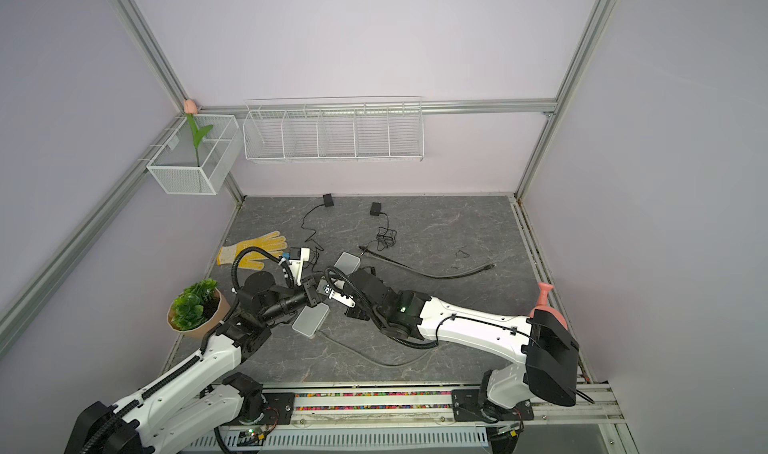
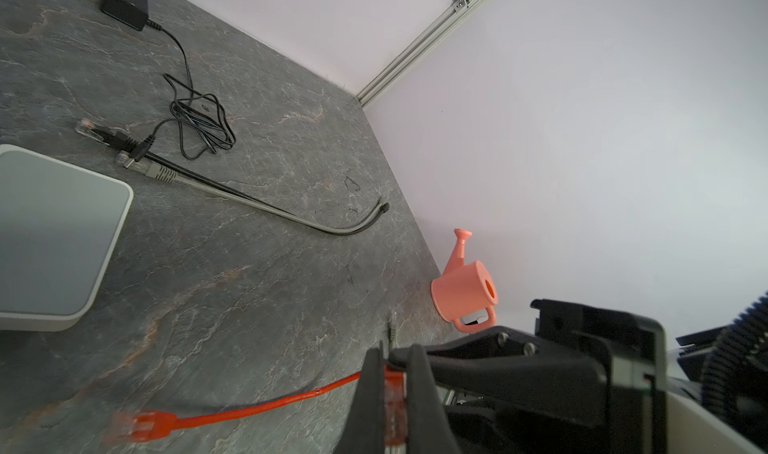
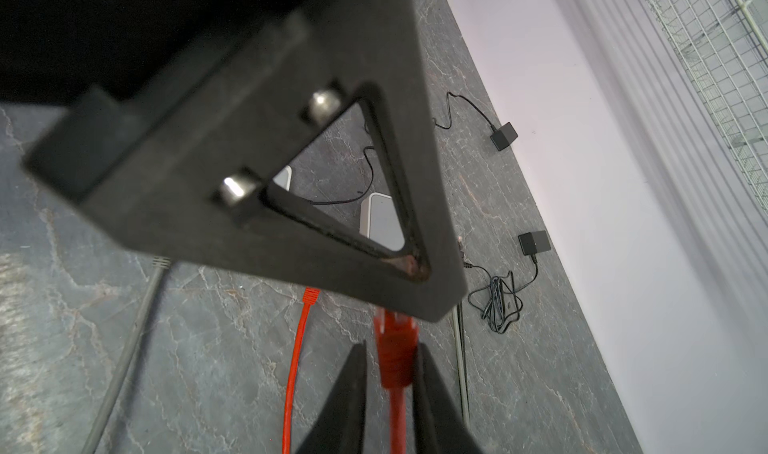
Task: Insert the plug into the switch port
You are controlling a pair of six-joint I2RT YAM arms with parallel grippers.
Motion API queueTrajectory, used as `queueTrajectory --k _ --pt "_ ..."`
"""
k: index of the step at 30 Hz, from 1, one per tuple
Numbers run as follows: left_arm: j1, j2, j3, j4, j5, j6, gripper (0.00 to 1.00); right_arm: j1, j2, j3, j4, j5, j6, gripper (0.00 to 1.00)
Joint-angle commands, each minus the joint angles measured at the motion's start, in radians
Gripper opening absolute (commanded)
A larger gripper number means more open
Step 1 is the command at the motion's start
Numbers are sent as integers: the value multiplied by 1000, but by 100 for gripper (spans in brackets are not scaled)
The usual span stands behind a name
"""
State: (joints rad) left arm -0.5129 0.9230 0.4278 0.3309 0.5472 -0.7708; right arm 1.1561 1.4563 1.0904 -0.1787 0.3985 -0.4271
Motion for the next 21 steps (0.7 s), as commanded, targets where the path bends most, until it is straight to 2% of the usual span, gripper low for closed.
queueTrajectory --k 1,14,18,21 --pt "-4 2 -15 -10 0 -3 0 -1 10 25 -17 -53 10 26" --pt "-4 -26 -24 -33 28 5 0 -49 40 63 -63 -155 26 25" --pt "-3 -23 -25 -40 19 5 0 -56 40 59 -74 -178 38 11" --pt "-3 -20 -29 -44 4 5 0 -57 34 46 -66 -182 53 8"
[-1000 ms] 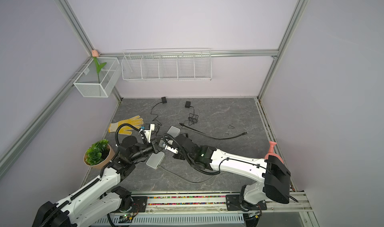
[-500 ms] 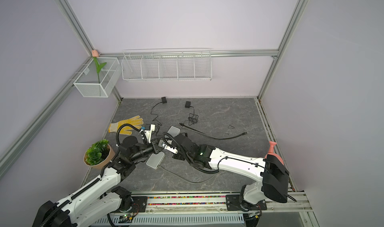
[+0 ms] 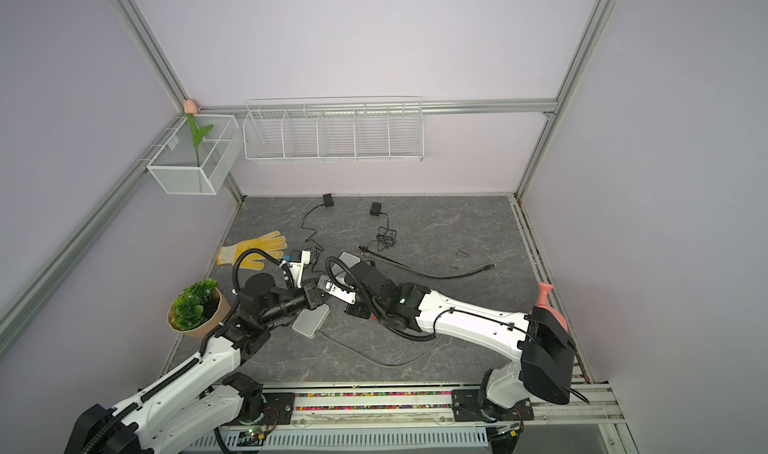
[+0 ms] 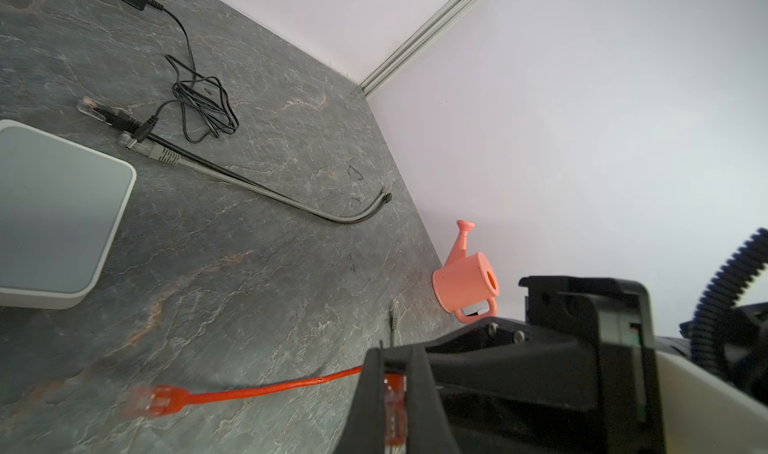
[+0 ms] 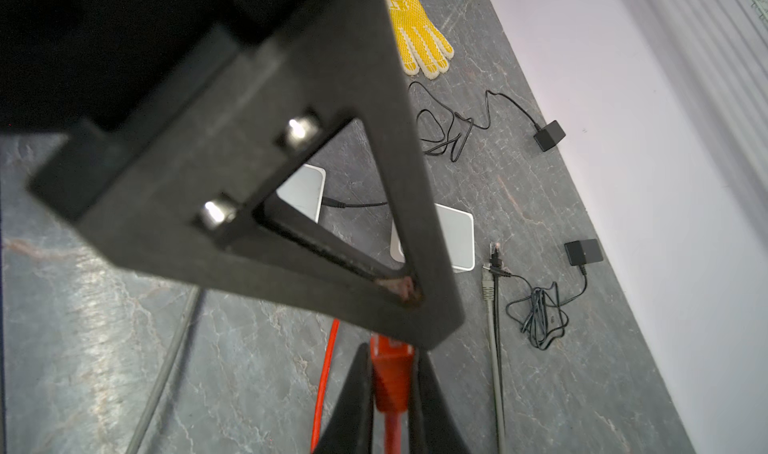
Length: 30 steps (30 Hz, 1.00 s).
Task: Insert the plug into the switch port
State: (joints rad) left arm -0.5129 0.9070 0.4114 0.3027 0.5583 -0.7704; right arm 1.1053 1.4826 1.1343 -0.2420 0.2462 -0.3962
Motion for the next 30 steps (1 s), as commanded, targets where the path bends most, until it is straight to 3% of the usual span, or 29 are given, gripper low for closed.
queueTrajectory --k 1,7,8,9,10,11,16,30 --pt "-2 -5 -13 -18 -13 -1 0 -7 5 -3 1 -30 29 8" --pt "9 -10 -10 -69 -74 0 0 -8 2 -49 36 -56 69 7" --pt "16 -8 -1 -112 -98 9 20 -8 10 -51 39 -60 75 7" --pt "25 -8 1 -147 -116 18 47 -8 21 -50 37 -63 81 7" --pt "38 -11 1 -170 -127 20 61 -9 34 -48 37 -69 87 7" --pt "60 -18 -5 -194 -139 17 66 -7 53 -45 37 -78 96 7" --pt "162 -76 -33 -333 -236 20 65 4 188 -19 36 -120 123 7" --pt "168 -122 -104 -470 -416 46 65 35 440 106 44 -211 134 7"
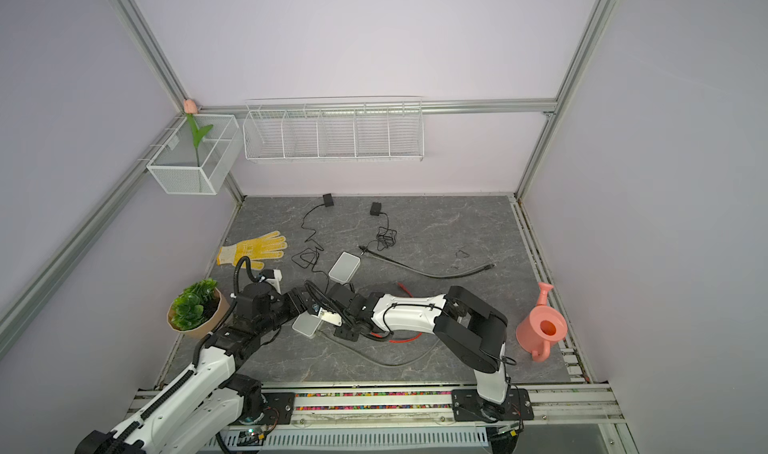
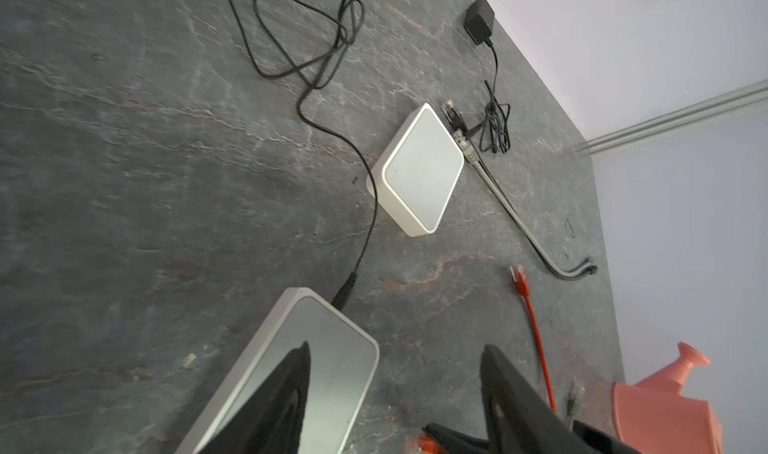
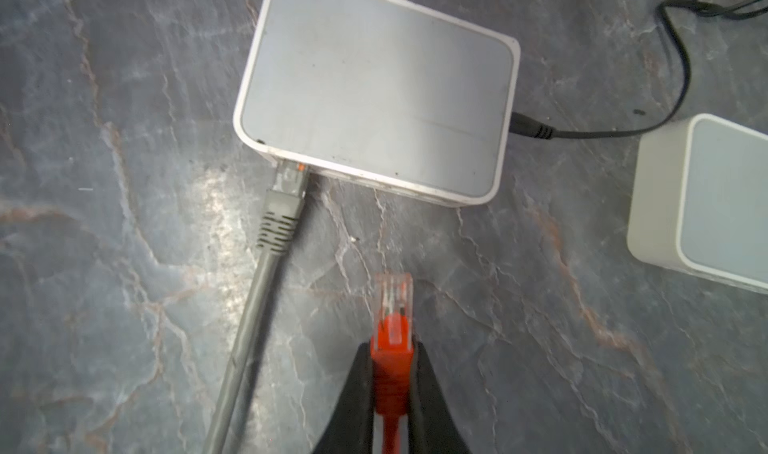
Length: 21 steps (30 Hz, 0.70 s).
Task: Insert the plug into the switch port
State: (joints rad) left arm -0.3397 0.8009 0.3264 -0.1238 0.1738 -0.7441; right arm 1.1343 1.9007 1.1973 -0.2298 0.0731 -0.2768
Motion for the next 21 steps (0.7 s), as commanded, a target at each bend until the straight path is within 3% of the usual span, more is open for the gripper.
queueTrajectory --k 1,17,21 --pt "-6 -12 -25 -42 -35 21 65 6 31 51 31 -42 12 7" --pt "-5 198 -49 77 -29 31 57 5 127 163 -23 -128 6 7" --pt "-5 228 -52 89 -10 11 49 -3 137 181 -29 -156 11 7"
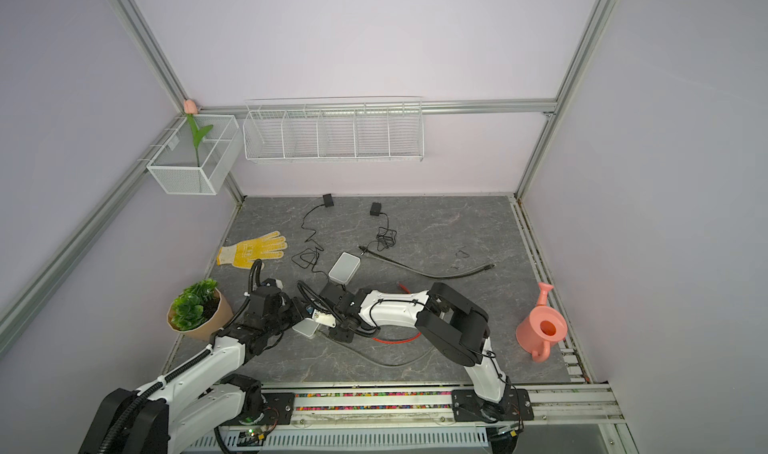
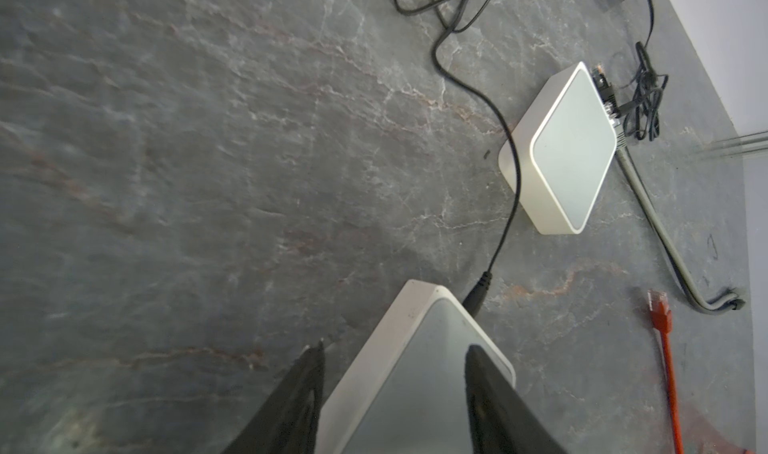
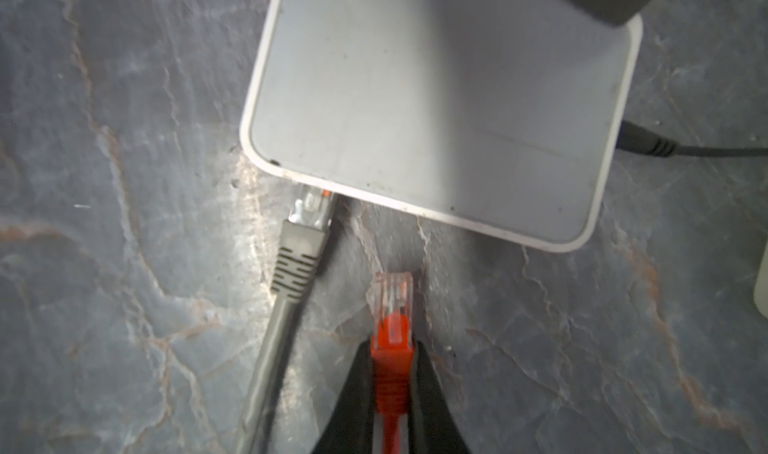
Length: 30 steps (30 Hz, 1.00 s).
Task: Insert the plug into the switch port
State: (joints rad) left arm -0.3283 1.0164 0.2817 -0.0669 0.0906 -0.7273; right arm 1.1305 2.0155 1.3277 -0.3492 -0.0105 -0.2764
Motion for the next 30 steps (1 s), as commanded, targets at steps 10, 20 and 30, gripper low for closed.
queueTrajectory --k 10,20,30 --pt "-16 2 -34 43 96 -12 47 -13 76 138 33 -119 11 7" --pt "-17 -10 -42 36 127 -20 47 -35 107 199 3 -131 13 7" --pt "-17 -44 -54 42 166 -15 47 -34 138 257 -36 -108 5 7"
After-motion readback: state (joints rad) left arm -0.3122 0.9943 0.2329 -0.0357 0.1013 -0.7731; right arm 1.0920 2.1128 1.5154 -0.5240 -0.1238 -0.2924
